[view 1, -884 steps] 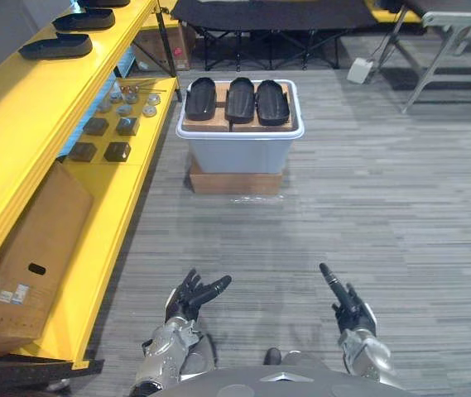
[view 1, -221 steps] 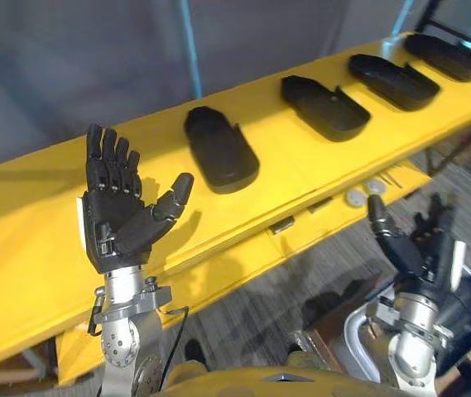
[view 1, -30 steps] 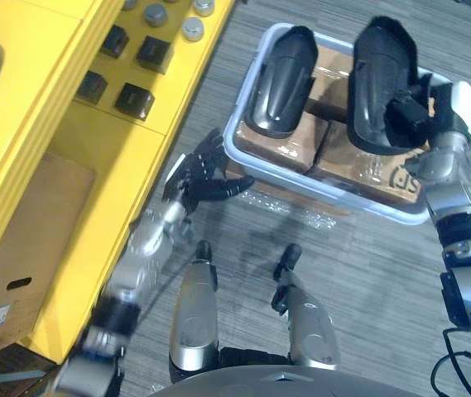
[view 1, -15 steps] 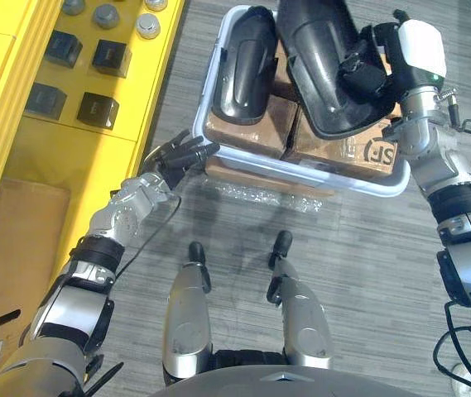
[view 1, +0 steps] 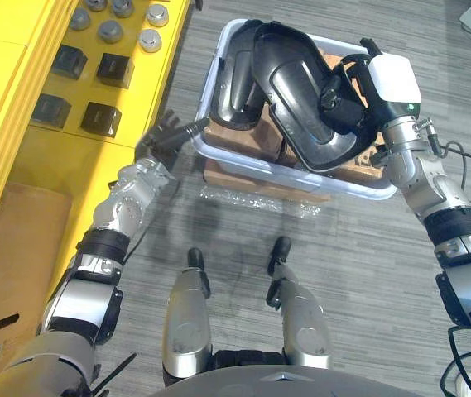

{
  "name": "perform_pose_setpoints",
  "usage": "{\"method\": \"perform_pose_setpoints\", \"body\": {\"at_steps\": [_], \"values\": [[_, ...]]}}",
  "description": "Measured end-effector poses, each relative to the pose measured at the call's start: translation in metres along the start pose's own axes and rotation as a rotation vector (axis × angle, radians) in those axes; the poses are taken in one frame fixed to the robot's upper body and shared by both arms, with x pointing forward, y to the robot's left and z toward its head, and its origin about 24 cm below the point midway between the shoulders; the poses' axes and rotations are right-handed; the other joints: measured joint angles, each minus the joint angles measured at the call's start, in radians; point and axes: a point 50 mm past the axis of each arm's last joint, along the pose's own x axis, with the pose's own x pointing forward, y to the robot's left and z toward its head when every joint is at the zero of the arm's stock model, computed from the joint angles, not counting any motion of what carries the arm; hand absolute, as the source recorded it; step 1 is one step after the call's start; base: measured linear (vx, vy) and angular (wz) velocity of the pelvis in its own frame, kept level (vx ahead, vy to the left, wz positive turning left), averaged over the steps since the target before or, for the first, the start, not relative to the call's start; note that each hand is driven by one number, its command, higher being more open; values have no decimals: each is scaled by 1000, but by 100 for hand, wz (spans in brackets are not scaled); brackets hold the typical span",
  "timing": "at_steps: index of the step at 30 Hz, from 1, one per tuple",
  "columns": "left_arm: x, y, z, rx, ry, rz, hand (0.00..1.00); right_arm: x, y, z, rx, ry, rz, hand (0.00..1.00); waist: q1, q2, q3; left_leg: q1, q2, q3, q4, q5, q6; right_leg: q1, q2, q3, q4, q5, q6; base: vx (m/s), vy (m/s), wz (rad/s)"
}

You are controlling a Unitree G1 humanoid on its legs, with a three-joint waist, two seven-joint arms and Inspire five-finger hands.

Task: Walk over and take three plastic housings, then place them on the shelf

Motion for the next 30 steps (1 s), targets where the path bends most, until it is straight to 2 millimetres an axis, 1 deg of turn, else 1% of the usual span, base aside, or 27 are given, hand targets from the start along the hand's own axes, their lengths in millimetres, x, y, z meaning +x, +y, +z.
{"method": "perform_pose_setpoints", "body": {"at_steps": [1, 5, 6, 10, 15, 19, 21, 23, 26, 28, 30], "values": [[0, 0, 5, -5, -22, -7, 100, -2, 2, -1, -1, 6, 1, 0, 0, 0, 0, 8, 0, -1, -4, 1, -1, 8, 1, -4, -2, 0, 0, 18, 5, 3], [-1, -3, 5, -50, -18, -52, 100, -8, 4, -3, 4, 13, -5, 0, 1, 0, 0, 21, -1, -5, -11, 1, -1, 27, 1, -10, -11, -1, 0, 16, 12, 4], [-1, -4, 4, -90, -12, -77, 100, -7, 4, -1, 8, 4, -11, 0, 1, 0, 0, 22, -2, -5, -15, 2, -2, 27, 1, -10, -12, -1, 0, 0, 0, 0], [-4, -7, -3, -208, 38, -159, 100, -8, 7, 5, 31, -16, -19, 0, 1, 1, 0, 43, -3, -5, -24, 6, -3, 46, 2, -13, -17, -2, -1, 0, 0, 0], [-9, -11, -11, -280, 83, -249, 100, -12, 12, 7, 16, -38, -22, 0, 1, 2, -1, 62, -6, -4, -37, 7, -4, 63, 1, -14, -23, -3, -1, 0, 0, 0], [-11, -17, -20, -271, 133, -309, 100, -15, 18, 11, 31, -42, -9, 0, 0, 4, -2, 68, -7, -5, -43, 12, -5, 69, 2, -16, -28, -5, -2, 0, 0, 0], [-13, -21, -29, -270, 183, -330, 100, -16, 21, 12, 32, -45, 1, 0, 0, 6, -3, 89, -11, -5, -57, 15, -6, 88, 1, -17, -36, -4, -2, 16, 9, 1], [-18, -24, -38, -296, 214, -368, 100, -16, 21, 15, 33, -58, 3, 0, -4, 16, -11, 98, -13, -5, -63, 15, -6, 97, 1, -18, -43, -5, -1, 38, 18, 1], [-22, -33, -43, -291, 236, -425, 100, -16, 22, 20, 38, -84, 4, 0, -5, 30, -19, 100, -15, -5, -71, 16, -7, 100, 1, -20, -52, -3, 0, 10, 5, 0], [-24, -42, -47, -286, 256, -463, 100, -18, 26, 23, 40, -101, 25, 0, -5, 44, -26, 101, -15, -7, -73, 16, -7, 102, 1, -23, -53, -3, 0, 33, 11, 3], [-25, -47, -49, -283, 266, -491, 100, -20, 31, 25, 40, -110, 46, 0, -4, 49, -29, 101, -16, -8, -73, 16, -7, 103, 1, -25, -53, -3, 0, 24, 13, 3]]}}
